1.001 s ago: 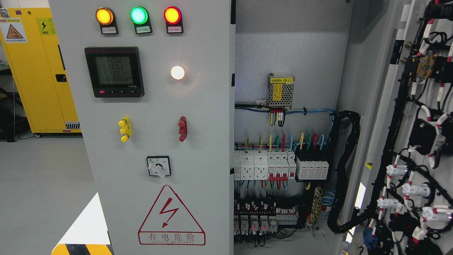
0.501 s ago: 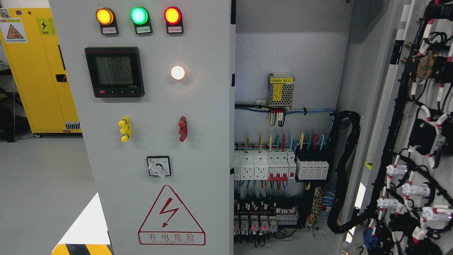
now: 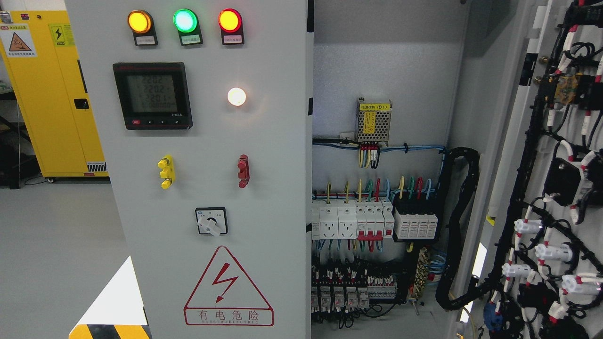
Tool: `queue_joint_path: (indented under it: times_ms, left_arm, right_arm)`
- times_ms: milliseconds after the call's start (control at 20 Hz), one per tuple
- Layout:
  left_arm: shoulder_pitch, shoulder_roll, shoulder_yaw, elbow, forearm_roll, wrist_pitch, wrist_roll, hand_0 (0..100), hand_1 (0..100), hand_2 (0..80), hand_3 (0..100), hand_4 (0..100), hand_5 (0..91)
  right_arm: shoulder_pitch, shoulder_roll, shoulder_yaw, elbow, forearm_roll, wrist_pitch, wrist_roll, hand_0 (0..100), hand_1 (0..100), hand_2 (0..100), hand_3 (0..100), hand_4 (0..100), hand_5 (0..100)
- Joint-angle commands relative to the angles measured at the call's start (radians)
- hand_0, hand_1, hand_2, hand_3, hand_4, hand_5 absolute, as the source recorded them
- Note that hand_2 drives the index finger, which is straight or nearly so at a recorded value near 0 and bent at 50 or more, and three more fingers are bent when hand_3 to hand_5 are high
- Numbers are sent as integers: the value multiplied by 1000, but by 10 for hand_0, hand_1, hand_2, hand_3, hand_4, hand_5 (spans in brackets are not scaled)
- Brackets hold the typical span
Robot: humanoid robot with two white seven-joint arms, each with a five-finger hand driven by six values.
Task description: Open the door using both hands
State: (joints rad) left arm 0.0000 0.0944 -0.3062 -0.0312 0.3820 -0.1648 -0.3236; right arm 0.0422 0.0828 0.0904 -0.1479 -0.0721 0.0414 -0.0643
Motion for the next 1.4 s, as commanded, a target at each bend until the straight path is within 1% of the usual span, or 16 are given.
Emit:
queue_joint_path:
  times_ms: [0,200,300,350,451,501,601,701,801,901,1001,1101,1252,1352]
  left_arm:
    - [-8,-10,2,24,1,-9,-6,120,556,0,0,0,0]
    - [-8,-12,1,25,1,-2,-9,120,556,0,0,0,0]
    - [-14,-8,1,25,1,-1,-9,120,556,0,0,0,0]
    - [-18,-8,1,25,0,-1,-9,120,556,0,0,0,0]
    - [-18,-8,1,28,0,2,-8,120,556,0,0,0,0]
    - [-18,-8,1,31,0,5,-3,120,556,0,0,0,0]
    - [-18,-10,1,31,0,13,-3,120,556,0,0,0,0]
    - [-21,-12,-1,30,0,14,-3,120,556,0,0,0,0]
    - [-24,-12,-1,30,0,14,-2,120,556,0,0,0,0]
    - [-31,-12,1,30,0,14,-3,120,556,0,0,0,0]
    - [-34,-10,1,30,0,14,-3,120,556,0,0,0,0]
    - [-40,-8,1,30,0,14,-3,120,556,0,0,0,0]
    - [-52,-2,2,27,3,10,-9,120,556,0,0,0,0]
    - [-54,-2,2,24,5,7,-11,120,556,0,0,0,0]
  right_arm:
    - [-1,-5,0,-2,0,0,0,0,500,40,0,0,0]
    - [-8,2,-1,-7,-2,-12,0,0,500,40,0,0,0]
    - [-7,-5,-1,-19,-5,-43,0,0,500,40,0,0,0]
    - [1,-6,-1,-63,-3,-75,0,0,500,40,0,0,0]
    - [42,-9,-1,-218,0,-132,0,0,500,40,0,0,0]
    - [86,-14,-6,-330,0,-156,0,0,500,40,0,0,0]
    - [172,-18,-43,-589,-2,-187,0,0,500,40,0,0,0]
    - [231,-11,-54,-813,-5,-189,0,0,500,40,0,0,0]
    - [272,-11,-55,-997,-8,-190,0,0,500,40,0,0,0]
    - [304,-18,-40,-1180,-8,-190,0,0,500,40,0,0,0]
    - [330,-18,-37,-1351,-9,-192,0,0,500,40,0,0,0]
    - [353,-18,-26,-1488,-9,-192,0,0,500,40,0,0,0]
    - [378,-18,29,-1648,-9,-192,0,0,500,40,0,0,0]
    - [377,-18,72,-1699,-9,-192,0,0,500,40,0,0,0]
